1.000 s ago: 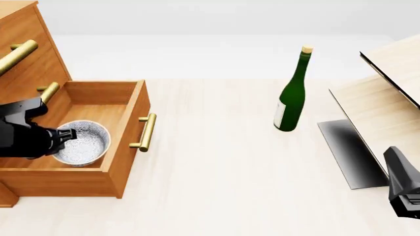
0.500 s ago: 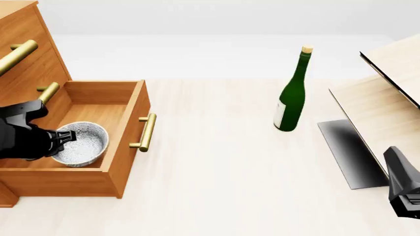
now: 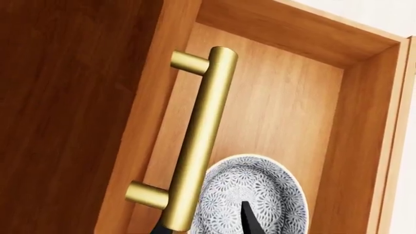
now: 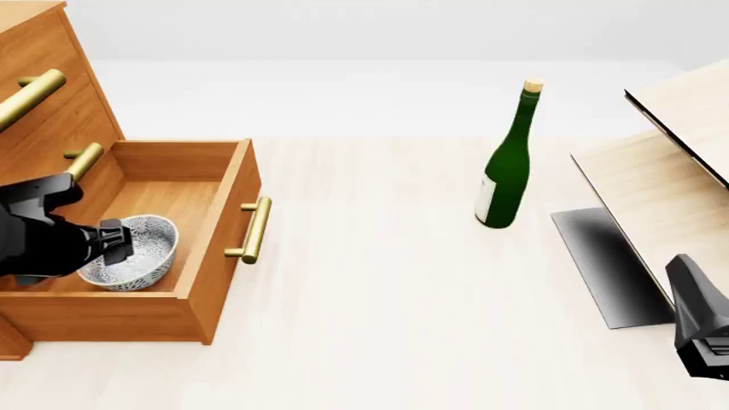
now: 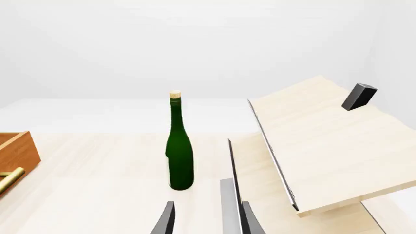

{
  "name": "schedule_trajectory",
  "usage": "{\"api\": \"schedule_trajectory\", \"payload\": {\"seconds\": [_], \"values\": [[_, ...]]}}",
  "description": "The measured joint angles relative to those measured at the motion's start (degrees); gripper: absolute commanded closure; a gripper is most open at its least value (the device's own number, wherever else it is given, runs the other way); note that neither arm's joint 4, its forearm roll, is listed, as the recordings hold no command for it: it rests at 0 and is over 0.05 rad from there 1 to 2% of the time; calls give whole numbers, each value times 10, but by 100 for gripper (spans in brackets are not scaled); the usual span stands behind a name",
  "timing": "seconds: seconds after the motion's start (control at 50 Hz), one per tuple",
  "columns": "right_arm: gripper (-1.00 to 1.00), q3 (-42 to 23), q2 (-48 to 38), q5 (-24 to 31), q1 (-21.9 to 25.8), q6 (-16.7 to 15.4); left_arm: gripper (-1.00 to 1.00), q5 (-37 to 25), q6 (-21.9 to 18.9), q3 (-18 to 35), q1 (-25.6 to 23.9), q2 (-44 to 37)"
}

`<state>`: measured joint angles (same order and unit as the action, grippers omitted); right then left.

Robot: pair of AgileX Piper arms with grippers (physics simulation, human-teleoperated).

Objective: Put the bowl in the bottom drawer of the cabinet and close it.

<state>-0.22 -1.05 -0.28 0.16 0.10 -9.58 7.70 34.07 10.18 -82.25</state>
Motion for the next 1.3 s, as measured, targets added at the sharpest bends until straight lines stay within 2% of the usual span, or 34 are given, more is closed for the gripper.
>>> {"api": "schedule_trajectory", "payload": {"seconds": [1.3], "values": [[-100, 0, 0, 0, 0, 0, -100, -85, -4, -8, -17, 149]]}}
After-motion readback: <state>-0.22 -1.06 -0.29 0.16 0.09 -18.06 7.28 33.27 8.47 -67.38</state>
